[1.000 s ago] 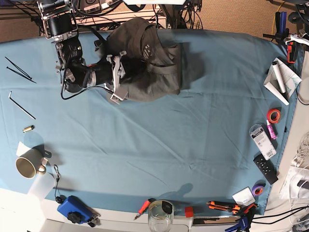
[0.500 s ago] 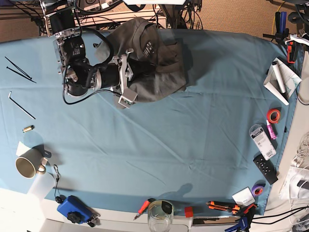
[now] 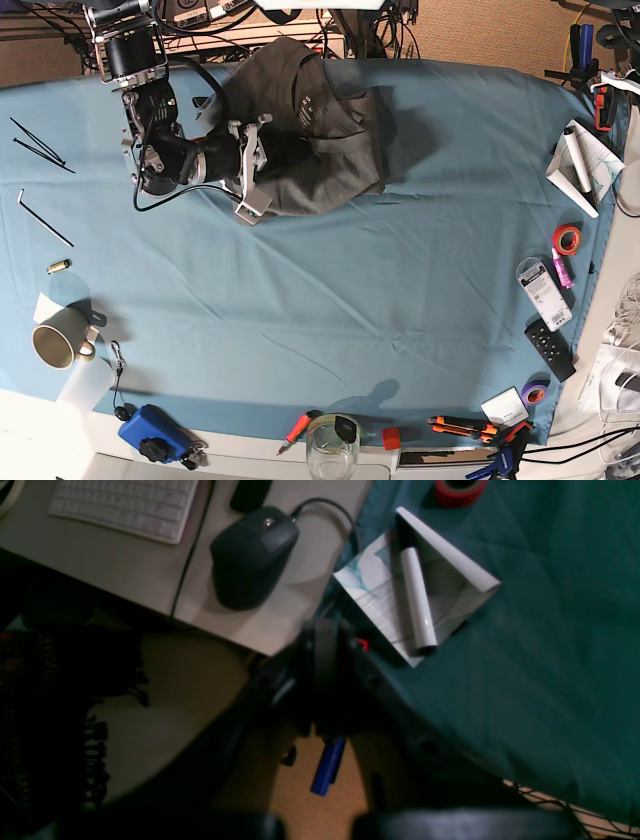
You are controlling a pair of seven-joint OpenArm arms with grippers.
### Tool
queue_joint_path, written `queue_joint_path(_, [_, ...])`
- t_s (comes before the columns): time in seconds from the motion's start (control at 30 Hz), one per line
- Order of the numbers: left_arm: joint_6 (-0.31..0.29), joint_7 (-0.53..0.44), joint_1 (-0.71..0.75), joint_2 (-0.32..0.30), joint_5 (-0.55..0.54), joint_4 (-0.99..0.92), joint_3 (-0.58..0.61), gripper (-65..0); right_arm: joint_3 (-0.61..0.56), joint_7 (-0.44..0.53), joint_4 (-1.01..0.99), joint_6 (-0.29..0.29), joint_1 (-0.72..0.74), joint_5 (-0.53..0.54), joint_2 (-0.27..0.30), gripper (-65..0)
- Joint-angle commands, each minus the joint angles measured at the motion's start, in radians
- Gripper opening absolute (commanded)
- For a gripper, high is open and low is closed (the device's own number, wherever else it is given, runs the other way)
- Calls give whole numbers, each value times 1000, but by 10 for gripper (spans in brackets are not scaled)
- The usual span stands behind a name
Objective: Fold the T-shirt properly
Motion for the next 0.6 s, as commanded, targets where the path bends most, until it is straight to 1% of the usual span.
queue_joint_path(0.0, [3, -21, 7, -11, -5, 15, -8, -650, 5, -10, 42, -2, 19, 23, 11, -650])
queue_joint_path(0.1, [3, -21, 7, -11, -9, 15, -8, -650, 6, -19, 156, -2, 19, 31, 11, -650])
queue_joint_path(0.17, [3, -21, 7, -11, -32, 15, -8, -650, 21, -21, 243, -2, 19, 27, 11, -650])
queue_joint_path(0.23, [0, -21, 7, -11, -57, 15, -8, -650, 59, -17, 310, -2, 18, -7, 11, -650])
queue_joint_path(0.3, [-27, -21, 7, -11, -60, 15, -8, -650, 119, 5, 334, -2, 16, -26, 11, -650])
queue_joint_path(0.4, [-31, -22, 7, -11, -72, 15, -8, -650, 219, 23, 334, -2, 16, -26, 11, -650])
queue_joint_path(0.5, [-32, -26, 7, -11, -106, 15, -8, -650, 326, 19, 334, -2, 14, -26, 11, -650])
queue_joint_path(0.57, [-53, -25, 7, -11, -122, 15, -8, -650, 399, 18, 334, -2, 5, -26, 11, -650])
